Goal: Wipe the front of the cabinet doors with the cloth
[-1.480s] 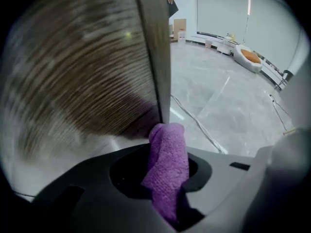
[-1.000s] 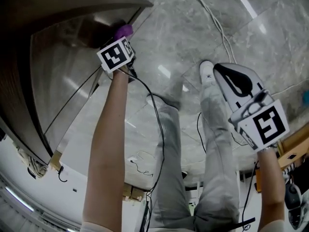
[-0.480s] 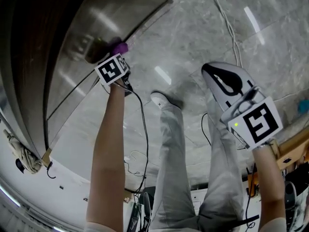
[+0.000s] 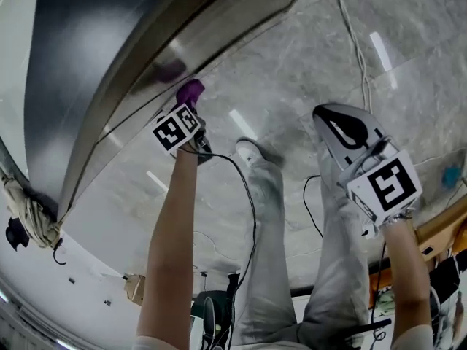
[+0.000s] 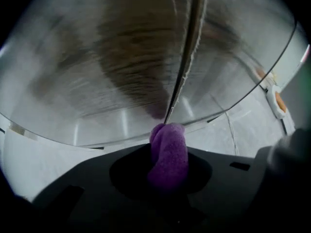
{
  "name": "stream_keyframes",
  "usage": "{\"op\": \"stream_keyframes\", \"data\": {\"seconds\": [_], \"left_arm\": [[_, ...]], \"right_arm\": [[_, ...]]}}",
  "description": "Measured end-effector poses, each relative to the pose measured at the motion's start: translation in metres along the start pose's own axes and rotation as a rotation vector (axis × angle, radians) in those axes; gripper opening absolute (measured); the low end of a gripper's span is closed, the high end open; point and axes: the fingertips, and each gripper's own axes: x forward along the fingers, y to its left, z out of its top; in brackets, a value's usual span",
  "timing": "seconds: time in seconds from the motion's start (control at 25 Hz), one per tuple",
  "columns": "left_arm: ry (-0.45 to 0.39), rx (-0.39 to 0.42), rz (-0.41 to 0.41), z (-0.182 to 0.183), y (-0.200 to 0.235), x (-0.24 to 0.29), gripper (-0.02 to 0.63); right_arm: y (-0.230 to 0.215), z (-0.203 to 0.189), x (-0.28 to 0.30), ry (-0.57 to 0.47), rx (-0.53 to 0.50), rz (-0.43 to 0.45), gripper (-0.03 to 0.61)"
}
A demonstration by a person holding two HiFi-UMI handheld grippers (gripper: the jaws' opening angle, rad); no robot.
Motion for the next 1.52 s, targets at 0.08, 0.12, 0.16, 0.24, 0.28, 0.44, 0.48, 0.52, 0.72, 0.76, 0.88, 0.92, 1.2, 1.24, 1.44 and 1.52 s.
{"op": "stream_keyframes", "data": {"seconds": [0.08, 0.12, 0.16, 0.24, 0.28, 0.44, 0.48, 0.52, 0.72, 0.76, 0.88, 0.92, 1.2, 1.24, 1.44, 1.52], "left_arm": [[-0.031, -0.005, -0.061, -0.002, 0.007, -0.017, 0.092], [-0.050, -0.010, -0.093, -0.002, 0.011, -0.028, 0.092], [-0.071, -0.017, -0.129, -0.002, 0.014, -0.038, 0.092], [-0.107, -0.026, -0.201, -0.003, 0.018, -0.064, 0.091], [-0.125, -0.021, -0.232, -0.003, 0.020, -0.079, 0.091], [-0.248, 0.047, -0.324, 0.009, 0.019, -0.152, 0.091], [-0.284, 0.065, -0.334, 0.011, 0.018, -0.170, 0.091], [-0.317, 0.086, -0.338, 0.013, 0.018, -0.186, 0.091], [-0.421, 0.158, -0.339, 0.021, 0.019, -0.250, 0.091], [-0.439, 0.146, -0.339, 0.025, 0.018, -0.260, 0.091], [-0.493, 0.089, -0.339, 0.038, 0.012, -0.281, 0.091], [-0.510, 0.071, -0.333, 0.044, 0.010, -0.286, 0.091], [-0.624, -0.022, -0.279, 0.083, 0.022, -0.312, 0.091], [-0.631, -0.022, -0.280, 0.087, 0.025, -0.311, 0.091], [-0.650, -0.055, -0.352, 0.094, 0.035, -0.306, 0.091], [-0.642, -0.084, -0.382, 0.095, 0.044, -0.301, 0.091]], "right_arm": [[0.025, 0.010, 0.007, 0.003, -0.025, 0.012, 0.028], [0.037, 0.016, 0.012, 0.004, -0.041, 0.018, 0.028], [0.050, 0.022, 0.015, 0.005, -0.060, 0.023, 0.028], [0.077, 0.033, 0.022, 0.011, -0.090, 0.031, 0.028], [0.091, 0.038, 0.024, 0.010, -0.098, 0.033, 0.028], [0.140, 0.061, 0.031, -0.017, -0.126, 0.037, 0.028], [0.151, 0.065, 0.032, -0.020, -0.132, 0.043, 0.028], [0.160, 0.068, 0.033, -0.021, -0.135, 0.051, 0.028], [0.207, 0.068, 0.033, -0.012, -0.143, 0.114, 0.028], [0.214, 0.067, 0.031, -0.010, -0.151, 0.128, 0.028], [0.223, 0.063, 0.023, -0.009, -0.179, 0.149, 0.028], [0.225, 0.063, 0.019, -0.013, -0.184, 0.154, 0.028], [0.212, 0.041, -0.021, 0.028, -0.202, 0.139, 0.028], [0.207, 0.036, -0.021, 0.036, -0.198, 0.121, 0.028], [0.204, 0.031, -0.008, 0.011, -0.138, 0.057, 0.028], [0.216, 0.032, 0.007, -0.008, -0.106, 0.053, 0.028]]}}
